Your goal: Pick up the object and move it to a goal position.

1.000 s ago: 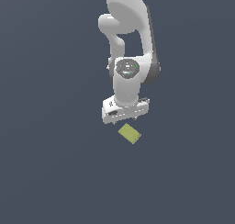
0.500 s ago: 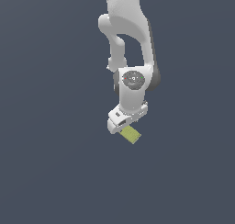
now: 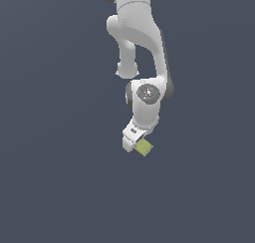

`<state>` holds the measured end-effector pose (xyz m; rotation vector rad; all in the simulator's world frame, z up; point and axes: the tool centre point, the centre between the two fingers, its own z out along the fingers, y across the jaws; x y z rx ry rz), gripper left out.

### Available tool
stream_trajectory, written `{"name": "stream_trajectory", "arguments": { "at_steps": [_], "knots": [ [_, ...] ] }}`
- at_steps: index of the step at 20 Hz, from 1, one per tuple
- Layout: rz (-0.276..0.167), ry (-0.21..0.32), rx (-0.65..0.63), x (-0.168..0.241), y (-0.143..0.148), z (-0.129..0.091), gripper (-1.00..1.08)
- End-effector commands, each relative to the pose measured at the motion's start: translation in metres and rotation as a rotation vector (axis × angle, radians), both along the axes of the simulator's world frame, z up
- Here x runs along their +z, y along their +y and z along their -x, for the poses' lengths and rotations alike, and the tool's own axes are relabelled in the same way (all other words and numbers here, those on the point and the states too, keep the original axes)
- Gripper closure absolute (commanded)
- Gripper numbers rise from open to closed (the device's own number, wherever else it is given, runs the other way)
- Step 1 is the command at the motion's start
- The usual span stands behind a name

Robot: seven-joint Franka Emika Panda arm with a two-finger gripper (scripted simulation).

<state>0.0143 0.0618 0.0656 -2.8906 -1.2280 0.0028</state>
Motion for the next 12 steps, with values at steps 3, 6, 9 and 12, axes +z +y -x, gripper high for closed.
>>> {"name": "stream_trajectory", "arguments": {
  "at_steps": [3,6,9,12],
  "knots": [
    [0.000,-0.002,0.045,-0.005,0.003,-0.001,-0.92],
    [0.000,-0.002,0.053,-0.006,0.003,-0.001,-0.92],
    [0.000,-0.001,0.047,-0.007,0.003,0.000,-0.92],
    [0.000,-0.001,0.048,-0.014,0.003,0.000,-0.92]
  ]
}}
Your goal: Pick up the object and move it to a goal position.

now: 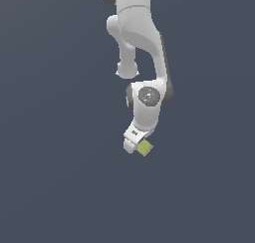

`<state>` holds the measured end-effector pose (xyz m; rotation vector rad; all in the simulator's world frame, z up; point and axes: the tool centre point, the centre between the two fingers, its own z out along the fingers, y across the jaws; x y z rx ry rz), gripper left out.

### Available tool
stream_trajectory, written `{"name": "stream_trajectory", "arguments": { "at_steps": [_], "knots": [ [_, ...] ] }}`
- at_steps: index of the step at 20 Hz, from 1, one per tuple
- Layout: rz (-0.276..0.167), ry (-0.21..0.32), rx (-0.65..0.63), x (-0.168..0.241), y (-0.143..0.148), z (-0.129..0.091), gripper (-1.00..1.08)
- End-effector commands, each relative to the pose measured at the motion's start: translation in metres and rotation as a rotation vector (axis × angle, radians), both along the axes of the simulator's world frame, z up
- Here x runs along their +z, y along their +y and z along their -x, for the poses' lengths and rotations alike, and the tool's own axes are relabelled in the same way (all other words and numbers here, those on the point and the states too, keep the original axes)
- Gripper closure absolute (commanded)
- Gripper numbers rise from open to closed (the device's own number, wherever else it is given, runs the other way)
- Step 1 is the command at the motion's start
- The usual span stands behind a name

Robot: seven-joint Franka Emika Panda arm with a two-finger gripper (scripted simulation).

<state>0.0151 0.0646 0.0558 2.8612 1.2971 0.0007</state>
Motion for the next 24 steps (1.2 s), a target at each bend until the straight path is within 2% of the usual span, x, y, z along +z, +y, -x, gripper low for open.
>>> {"name": "stream_trajectory", "arguments": {
  "at_steps": [1,8,13,14,24],
  "knots": [
    [0.000,0.001,0.001,-0.008,0.000,0.001,-0.92],
    [0.000,0.001,0.004,-0.040,0.000,0.001,-0.92],
    [0.000,0.001,0.005,-0.046,0.000,0.000,-0.92],
    [0.000,0.001,0.005,-0.046,0.000,0.000,1.08],
    [0.000,0.000,0.004,-0.045,0.000,0.000,1.08]
  ]
}}
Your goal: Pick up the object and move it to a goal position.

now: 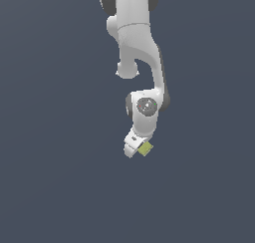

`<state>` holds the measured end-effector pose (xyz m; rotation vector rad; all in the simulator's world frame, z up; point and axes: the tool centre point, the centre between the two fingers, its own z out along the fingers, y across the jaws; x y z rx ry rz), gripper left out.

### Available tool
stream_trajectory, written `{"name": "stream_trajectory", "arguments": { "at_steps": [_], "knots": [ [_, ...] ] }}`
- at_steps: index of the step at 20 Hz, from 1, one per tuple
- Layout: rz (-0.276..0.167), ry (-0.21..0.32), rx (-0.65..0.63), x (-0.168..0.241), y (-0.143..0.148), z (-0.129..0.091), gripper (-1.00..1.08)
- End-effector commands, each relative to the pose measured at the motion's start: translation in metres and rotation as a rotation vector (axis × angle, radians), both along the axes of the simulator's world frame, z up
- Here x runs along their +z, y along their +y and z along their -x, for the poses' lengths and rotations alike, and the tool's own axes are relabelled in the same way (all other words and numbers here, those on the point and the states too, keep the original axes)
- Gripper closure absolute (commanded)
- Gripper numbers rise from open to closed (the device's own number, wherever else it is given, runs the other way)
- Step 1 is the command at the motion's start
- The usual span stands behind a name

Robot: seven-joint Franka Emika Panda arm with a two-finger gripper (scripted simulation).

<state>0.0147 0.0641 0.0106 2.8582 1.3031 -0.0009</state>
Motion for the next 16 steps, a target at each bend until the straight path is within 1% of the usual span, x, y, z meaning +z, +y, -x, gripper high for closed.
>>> {"name": "stream_trajectory", "arguments": {
  "at_steps": [1,4,8,12,16],
  "knots": [
    [-0.001,-0.001,0.000,0.001,0.000,0.000,1.08],
    [-0.001,-0.001,0.000,0.006,-0.002,-0.002,1.08],
    [-0.001,-0.001,0.000,0.023,-0.010,-0.006,1.08],
    [-0.001,-0.001,0.000,0.049,-0.022,-0.012,1.08],
    [-0.001,-0.001,0.001,0.085,-0.037,-0.021,1.08]
  ]
}}
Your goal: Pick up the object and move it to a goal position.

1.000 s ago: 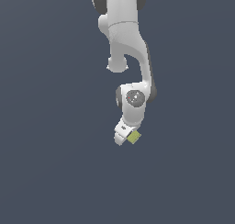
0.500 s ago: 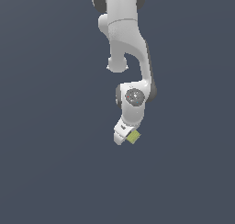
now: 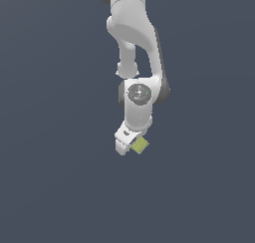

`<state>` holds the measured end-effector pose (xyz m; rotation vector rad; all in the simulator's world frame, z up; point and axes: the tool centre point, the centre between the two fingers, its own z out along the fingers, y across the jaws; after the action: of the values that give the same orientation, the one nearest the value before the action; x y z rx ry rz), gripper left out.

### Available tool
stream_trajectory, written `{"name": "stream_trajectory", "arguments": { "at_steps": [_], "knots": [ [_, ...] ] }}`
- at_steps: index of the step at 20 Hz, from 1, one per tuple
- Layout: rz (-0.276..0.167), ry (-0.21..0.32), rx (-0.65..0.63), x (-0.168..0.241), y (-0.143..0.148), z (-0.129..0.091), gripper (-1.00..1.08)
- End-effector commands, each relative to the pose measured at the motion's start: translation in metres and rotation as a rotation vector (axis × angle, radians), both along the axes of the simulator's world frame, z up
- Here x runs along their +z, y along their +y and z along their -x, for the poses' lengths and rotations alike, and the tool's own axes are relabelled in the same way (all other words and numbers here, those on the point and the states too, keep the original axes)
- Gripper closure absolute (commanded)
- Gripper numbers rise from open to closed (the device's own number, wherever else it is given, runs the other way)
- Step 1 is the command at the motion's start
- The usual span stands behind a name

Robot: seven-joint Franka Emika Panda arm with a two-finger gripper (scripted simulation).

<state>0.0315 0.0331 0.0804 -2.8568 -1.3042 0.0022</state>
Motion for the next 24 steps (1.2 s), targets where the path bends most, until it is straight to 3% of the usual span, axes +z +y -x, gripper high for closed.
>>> {"name": "stream_trajectory", "arguments": {
  "at_steps": [1,15,24],
  "knots": [
    [0.000,-0.002,0.000,0.025,-0.011,-0.006,1.08],
    [-0.002,-0.002,0.001,0.170,-0.075,-0.043,1.08],
    [-0.001,-0.002,0.001,0.238,-0.105,-0.063,1.08]
  ]
}}
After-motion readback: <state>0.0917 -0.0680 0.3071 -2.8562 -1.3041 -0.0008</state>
